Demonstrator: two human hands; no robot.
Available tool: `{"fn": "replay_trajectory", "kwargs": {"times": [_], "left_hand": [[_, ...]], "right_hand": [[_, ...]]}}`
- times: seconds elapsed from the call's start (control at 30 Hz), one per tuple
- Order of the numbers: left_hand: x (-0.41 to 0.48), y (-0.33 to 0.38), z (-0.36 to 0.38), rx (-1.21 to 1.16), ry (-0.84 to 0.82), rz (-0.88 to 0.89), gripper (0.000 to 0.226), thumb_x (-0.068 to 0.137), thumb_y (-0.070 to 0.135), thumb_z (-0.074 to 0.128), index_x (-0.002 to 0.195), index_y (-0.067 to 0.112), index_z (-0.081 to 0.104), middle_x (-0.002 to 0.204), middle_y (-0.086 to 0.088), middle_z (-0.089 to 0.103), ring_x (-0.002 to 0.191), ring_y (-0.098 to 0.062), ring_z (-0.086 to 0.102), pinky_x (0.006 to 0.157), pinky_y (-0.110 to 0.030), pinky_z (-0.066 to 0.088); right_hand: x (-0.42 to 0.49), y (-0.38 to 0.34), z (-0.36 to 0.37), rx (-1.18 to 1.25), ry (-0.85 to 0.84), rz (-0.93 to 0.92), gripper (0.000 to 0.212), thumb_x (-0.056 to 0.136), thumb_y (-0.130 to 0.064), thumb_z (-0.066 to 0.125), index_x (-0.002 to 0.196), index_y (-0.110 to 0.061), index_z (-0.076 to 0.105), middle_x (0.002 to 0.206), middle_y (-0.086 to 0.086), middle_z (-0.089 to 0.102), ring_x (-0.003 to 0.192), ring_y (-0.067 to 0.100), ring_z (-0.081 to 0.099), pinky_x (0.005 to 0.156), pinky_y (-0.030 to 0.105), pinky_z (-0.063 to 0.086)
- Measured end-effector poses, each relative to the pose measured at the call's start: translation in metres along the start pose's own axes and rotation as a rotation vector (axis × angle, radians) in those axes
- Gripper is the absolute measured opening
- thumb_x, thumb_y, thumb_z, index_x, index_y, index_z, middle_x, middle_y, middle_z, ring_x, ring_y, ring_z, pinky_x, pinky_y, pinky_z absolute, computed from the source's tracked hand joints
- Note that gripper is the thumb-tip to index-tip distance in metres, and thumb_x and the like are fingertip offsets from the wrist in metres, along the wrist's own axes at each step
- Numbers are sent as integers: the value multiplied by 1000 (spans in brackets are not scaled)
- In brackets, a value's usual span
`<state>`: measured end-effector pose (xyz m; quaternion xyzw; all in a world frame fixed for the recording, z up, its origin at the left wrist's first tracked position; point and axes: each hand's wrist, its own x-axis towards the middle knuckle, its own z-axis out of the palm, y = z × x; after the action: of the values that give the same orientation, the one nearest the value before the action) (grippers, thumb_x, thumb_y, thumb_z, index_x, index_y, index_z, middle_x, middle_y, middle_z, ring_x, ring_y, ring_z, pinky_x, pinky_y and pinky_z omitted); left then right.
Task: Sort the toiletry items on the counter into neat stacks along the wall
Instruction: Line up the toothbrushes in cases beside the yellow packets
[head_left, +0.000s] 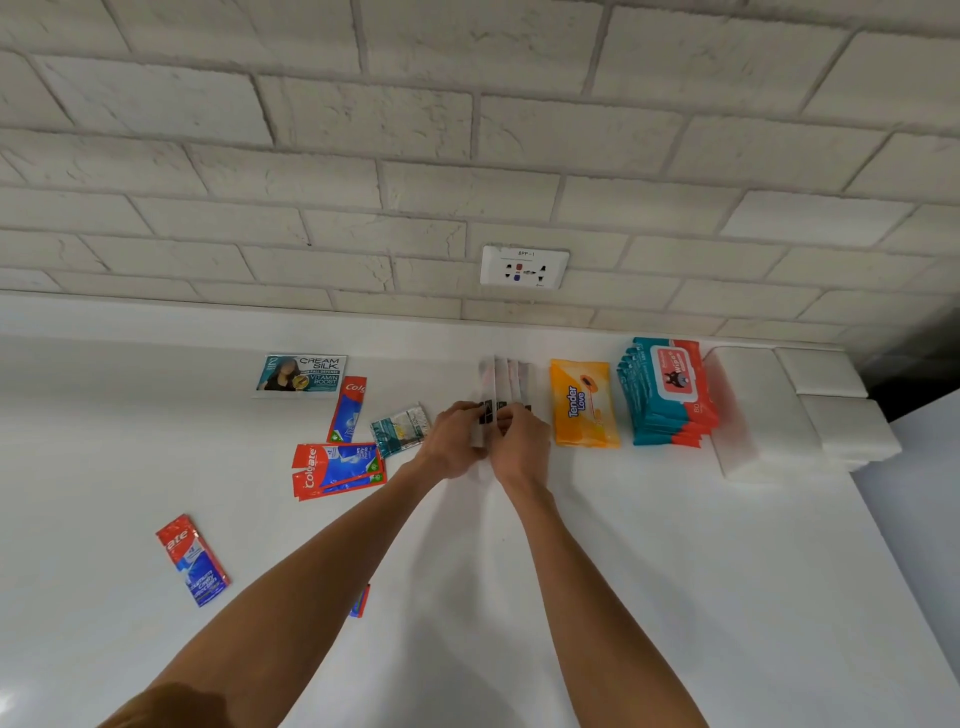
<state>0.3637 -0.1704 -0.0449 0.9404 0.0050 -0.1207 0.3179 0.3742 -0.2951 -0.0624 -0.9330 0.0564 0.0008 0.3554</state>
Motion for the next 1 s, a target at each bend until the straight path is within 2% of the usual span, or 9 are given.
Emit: {"fn": "replay_trajectory", "kwargs": {"times": [0.13,0.27,0.37,0.47,0.63,0.77,1.0], "left_hand": [[4,-2,0,60,-36,10,83,82,21,84,154,16,44,156,-6,45,140,-29,45,118,-42,37],[8,-3,0,95,-64,21,86,83,24,83,157,15,40,160,-6,40,145,-30,39,121,-43,33],[11,-6,1,104,-86,12,87,83,27,82,158,17,38,162,-5,37,146,-31,37,122,-43,30],[13,-6,1,137,-99,22,86,85,28,81,158,18,37,163,-6,37,147,-30,35,123,-40,26],[16,-4,1,176,-117,32,84,86,29,79,158,19,37,163,-5,35,146,-32,35,122,-41,28],[15,-4,0,195,-114,52,81,88,26,77,158,19,36,163,-5,35,145,-32,36,120,-40,29],[14,1,-2,230,-108,80,78,91,24,74,159,18,35,164,-4,35,144,-29,37,117,-34,27]], "right_hand": [[-2,8,-9,-124,85,-64,24,99,-20,68,123,-17,64,120,5,67,113,27,61,89,38,58],[0,17,-17,-195,5,-78,34,102,-20,63,135,-13,61,136,9,62,125,32,56,100,42,53],[3,23,-19,-215,-30,-102,36,104,-20,58,139,-11,60,140,11,61,129,33,53,104,43,50],[8,29,-15,-216,-45,-133,34,103,-20,60,135,-11,63,136,11,64,125,34,55,105,45,52],[20,41,0,-219,-45,-143,26,99,-24,65,125,-17,69,122,4,71,111,30,66,93,43,60],[23,47,9,-233,-32,-156,24,101,-26,64,125,-21,68,121,0,71,105,27,67,88,40,63],[18,44,6,-245,-40,-172,24,101,-30,63,123,-21,67,119,-1,71,104,25,68,88,39,63]]}}
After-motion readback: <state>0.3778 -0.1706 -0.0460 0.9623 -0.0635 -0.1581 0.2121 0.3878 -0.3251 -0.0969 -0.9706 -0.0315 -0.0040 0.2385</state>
